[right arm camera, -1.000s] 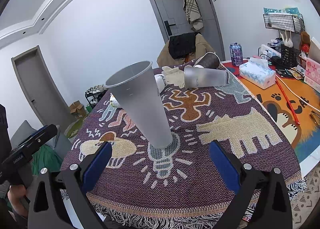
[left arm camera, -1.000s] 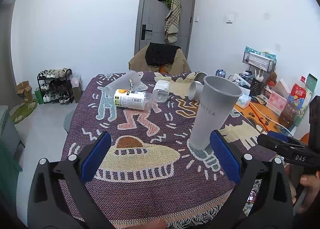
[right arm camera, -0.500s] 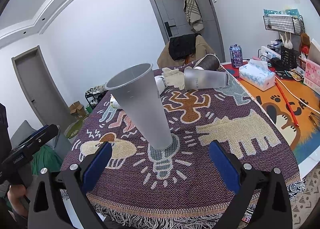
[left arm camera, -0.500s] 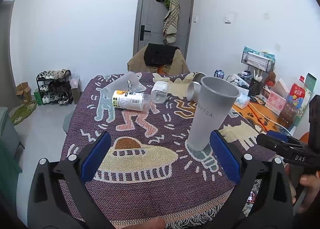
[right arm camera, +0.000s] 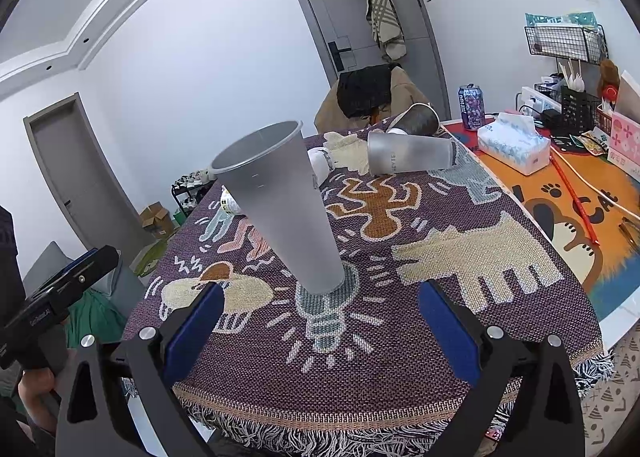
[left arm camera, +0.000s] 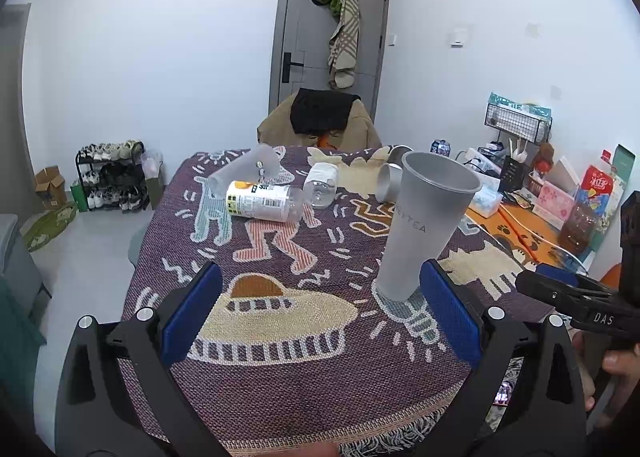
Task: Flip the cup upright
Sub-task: 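Open the right gripper and hold it beside the standing cup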
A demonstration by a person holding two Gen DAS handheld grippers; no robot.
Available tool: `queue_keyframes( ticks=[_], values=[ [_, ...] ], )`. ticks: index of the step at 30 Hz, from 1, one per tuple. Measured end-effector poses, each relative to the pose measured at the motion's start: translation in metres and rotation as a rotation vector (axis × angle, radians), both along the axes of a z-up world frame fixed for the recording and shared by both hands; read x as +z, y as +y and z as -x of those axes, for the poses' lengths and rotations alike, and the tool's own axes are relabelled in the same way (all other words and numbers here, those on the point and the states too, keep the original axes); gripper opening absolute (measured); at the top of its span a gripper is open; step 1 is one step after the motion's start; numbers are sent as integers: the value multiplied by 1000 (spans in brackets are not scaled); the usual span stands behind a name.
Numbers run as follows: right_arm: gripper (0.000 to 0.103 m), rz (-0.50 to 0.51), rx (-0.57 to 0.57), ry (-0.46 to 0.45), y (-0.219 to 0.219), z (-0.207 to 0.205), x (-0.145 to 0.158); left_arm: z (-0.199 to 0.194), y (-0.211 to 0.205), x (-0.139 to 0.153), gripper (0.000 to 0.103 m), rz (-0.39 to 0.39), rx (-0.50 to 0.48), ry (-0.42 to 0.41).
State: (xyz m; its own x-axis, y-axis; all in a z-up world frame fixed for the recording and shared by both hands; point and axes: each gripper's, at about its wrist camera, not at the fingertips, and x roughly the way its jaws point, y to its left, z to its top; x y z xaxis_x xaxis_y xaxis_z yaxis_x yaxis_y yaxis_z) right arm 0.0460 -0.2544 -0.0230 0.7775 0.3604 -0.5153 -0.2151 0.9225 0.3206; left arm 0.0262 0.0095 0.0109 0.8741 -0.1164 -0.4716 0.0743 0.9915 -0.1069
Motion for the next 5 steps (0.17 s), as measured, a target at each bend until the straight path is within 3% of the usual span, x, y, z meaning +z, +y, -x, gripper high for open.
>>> queue_keyframes(
  ticks=[5],
  values=[
    [95,10,-5,22,0,-6,-7,-1,3,-7,98,12,3,12]
  ],
)
